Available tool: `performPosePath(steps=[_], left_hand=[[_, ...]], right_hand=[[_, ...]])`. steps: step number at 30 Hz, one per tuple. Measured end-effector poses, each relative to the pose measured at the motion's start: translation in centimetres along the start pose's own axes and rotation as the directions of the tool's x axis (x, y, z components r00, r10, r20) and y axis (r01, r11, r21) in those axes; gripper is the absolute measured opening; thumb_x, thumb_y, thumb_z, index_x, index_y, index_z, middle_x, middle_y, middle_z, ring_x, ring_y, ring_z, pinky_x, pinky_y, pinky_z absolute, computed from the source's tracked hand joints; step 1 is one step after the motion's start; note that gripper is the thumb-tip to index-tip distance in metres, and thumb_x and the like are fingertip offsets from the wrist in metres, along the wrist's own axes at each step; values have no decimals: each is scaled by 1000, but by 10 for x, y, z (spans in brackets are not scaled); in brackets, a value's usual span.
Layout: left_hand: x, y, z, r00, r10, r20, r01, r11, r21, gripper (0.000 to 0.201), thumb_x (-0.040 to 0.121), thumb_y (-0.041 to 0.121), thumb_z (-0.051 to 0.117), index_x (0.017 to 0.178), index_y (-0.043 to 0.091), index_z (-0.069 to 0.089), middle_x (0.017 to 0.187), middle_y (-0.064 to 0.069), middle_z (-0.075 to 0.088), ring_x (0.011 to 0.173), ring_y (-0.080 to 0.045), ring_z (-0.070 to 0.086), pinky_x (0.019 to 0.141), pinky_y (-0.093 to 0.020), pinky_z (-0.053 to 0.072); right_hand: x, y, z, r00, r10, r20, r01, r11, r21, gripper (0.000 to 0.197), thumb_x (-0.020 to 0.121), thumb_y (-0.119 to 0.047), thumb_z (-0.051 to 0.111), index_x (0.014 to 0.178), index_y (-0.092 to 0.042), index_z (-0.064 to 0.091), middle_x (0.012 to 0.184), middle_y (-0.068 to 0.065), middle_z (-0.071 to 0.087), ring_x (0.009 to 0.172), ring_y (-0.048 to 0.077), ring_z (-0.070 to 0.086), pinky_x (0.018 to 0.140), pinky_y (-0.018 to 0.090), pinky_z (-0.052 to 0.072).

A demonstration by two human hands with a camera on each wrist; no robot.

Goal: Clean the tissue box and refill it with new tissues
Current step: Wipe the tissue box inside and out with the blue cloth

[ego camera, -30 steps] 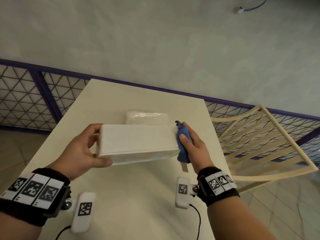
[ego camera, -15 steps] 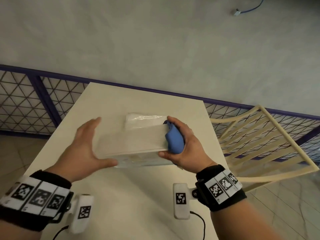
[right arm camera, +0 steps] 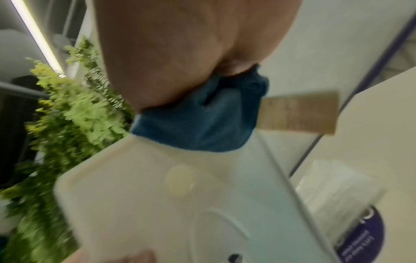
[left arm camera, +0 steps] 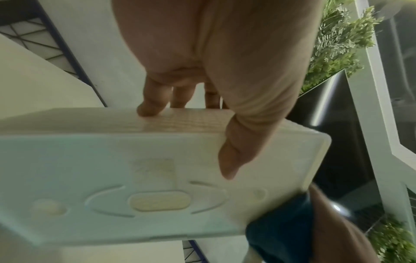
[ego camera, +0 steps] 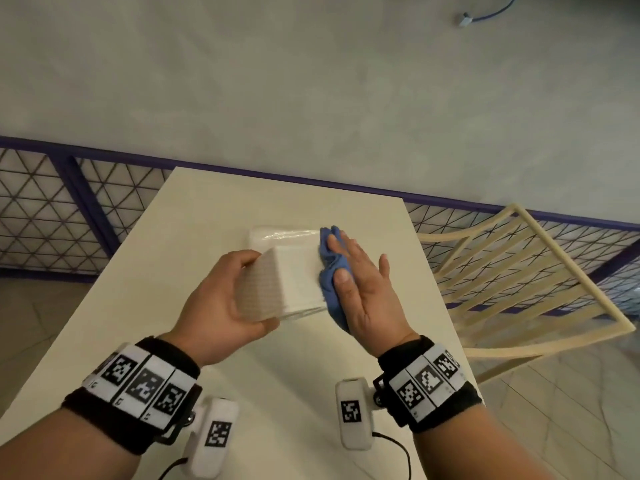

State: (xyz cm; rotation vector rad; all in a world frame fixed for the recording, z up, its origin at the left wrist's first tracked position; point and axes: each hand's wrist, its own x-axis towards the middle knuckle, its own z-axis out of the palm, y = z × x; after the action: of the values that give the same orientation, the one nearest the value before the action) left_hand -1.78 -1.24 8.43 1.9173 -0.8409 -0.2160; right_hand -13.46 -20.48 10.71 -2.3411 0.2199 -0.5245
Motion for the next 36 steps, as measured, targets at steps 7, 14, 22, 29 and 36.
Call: performPosePath(steps=[7, 14, 22, 29, 36], left_hand=[[0, -1, -3, 999, 25, -32, -23, 997, 68, 76, 49, 54, 72, 114, 59, 34, 114, 23, 45, 107, 6, 48, 82, -40, 53], [-8, 0, 0, 994, 18, -109, -22, 999, -35, 76, 45, 52, 75, 114, 52, 42, 116, 17, 51, 104, -2, 54, 83, -41, 53], [-13, -8, 2, 994, 8, -110, -8, 1000, 2, 72, 47, 52, 71, 111, 56, 40, 115, 14, 50, 103, 5, 52, 79, -33, 51], [-18, -10, 4, 988, 14, -155, -18, 1000, -26, 74, 45, 51, 75, 111, 54, 41, 116, 17, 50, 100, -9, 58, 79, -43, 54], [-27, -10, -3, 997, 54, -54, -44, 983, 177, 79, 49, 55, 71, 120, 54, 36, 116, 25, 44, 96, 4, 53, 67, -27, 47]], right_hand=[[0, -26, 17, 990, 137, -41, -138, 990, -24, 56, 92, -58, 22, 145, -43, 18, 154, -23, 17, 144, -1, 9, 117, 45, -13], [-5, -33, 25, 998, -41, 44, 47, 990, -131, 52, 92, -55, 22, 144, -50, 19, 151, -31, 14, 144, -7, 3, 112, 47, -24], [-8, -48, 37, 999, 34, 36, -31, 995, -95, 57, 90, -61, 22, 145, -46, 22, 153, -27, 14, 146, 1, 3, 113, 50, -19], [-9, -28, 35, 999, 29, 27, -27, 997, -76, 50, 91, -57, 20, 141, -53, 22, 140, -50, 3, 145, -3, 0, 112, 47, -20], [-18, 22, 17, 921, 390, 7, -380, 891, 249, 40, 99, -40, 40, 138, -47, 35, 140, -21, 46, 131, 4, 44, 109, 21, 31]])
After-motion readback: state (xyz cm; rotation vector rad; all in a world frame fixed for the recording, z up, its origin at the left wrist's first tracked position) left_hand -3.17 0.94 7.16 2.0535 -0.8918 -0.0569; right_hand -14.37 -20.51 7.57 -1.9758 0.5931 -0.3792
